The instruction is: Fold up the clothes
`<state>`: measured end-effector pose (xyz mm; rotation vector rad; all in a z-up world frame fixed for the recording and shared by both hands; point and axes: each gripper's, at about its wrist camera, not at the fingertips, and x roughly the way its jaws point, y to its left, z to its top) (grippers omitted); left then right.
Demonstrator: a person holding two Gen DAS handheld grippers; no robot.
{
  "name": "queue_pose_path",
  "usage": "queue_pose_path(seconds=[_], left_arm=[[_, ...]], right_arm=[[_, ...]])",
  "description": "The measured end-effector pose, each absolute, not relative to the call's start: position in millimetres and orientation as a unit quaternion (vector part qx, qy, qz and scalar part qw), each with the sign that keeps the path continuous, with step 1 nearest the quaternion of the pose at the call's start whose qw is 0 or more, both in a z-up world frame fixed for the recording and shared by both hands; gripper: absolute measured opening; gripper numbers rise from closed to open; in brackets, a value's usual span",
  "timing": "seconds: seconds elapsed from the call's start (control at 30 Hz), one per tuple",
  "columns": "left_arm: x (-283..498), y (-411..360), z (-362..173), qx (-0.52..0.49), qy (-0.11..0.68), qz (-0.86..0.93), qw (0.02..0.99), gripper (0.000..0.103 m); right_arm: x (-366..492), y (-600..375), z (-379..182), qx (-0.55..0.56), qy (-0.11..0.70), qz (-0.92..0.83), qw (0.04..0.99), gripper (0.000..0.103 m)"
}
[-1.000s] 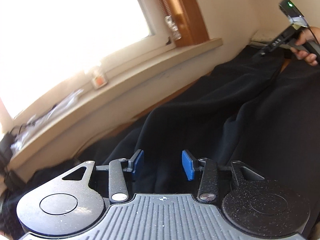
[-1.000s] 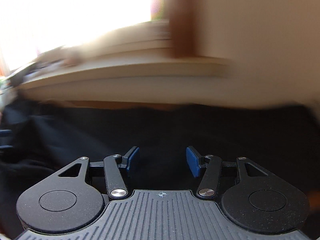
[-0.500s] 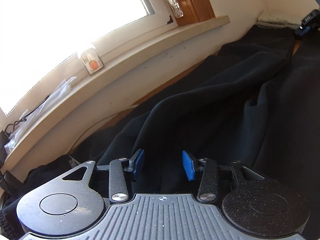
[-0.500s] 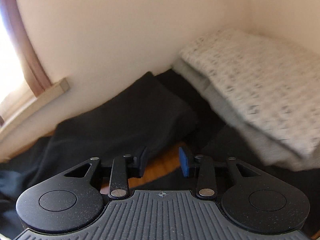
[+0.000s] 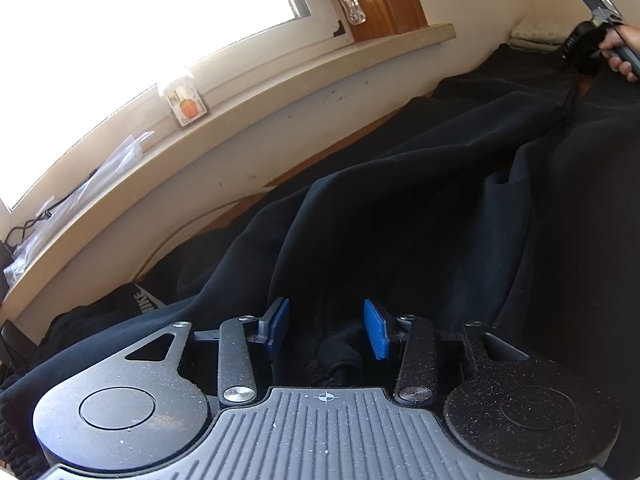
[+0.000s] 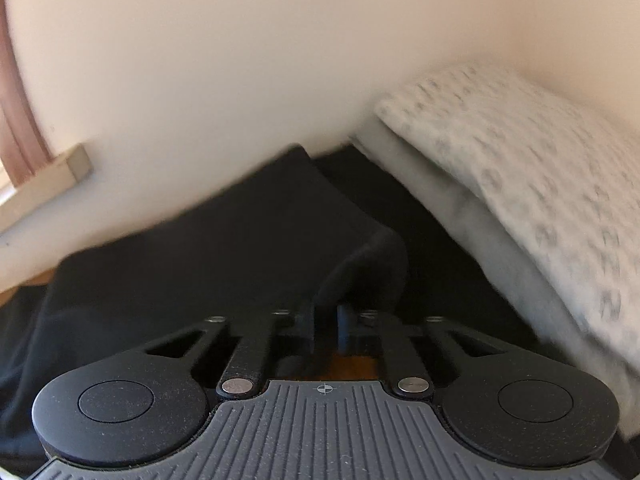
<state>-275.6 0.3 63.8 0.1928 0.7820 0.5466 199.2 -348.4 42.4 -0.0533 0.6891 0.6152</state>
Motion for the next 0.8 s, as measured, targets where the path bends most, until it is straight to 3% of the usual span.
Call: queue_pose_path(seconds=[0.23,0.47,0.8], left_arm=[[-286.3,-4.2,74.2,0.107,0.371,0.262,0.884,0.010],[-343.4,-12.2,129.8,0.052,0.262,0.269,0.925,0.009],[-362.3,-7.7,131.4,0.052,0.252,0.294,0.920,0.009]], right_arm=[[193.8,-368.4,134.1,0.021,0.256,0.315,0.914,0.008],[191.9,-378.0,146.3,-0.008,0.247,0.297,0.922,0.008],[204.0,-342.4,164.9,0.006,0.227,0.281,0.933,0.008]])
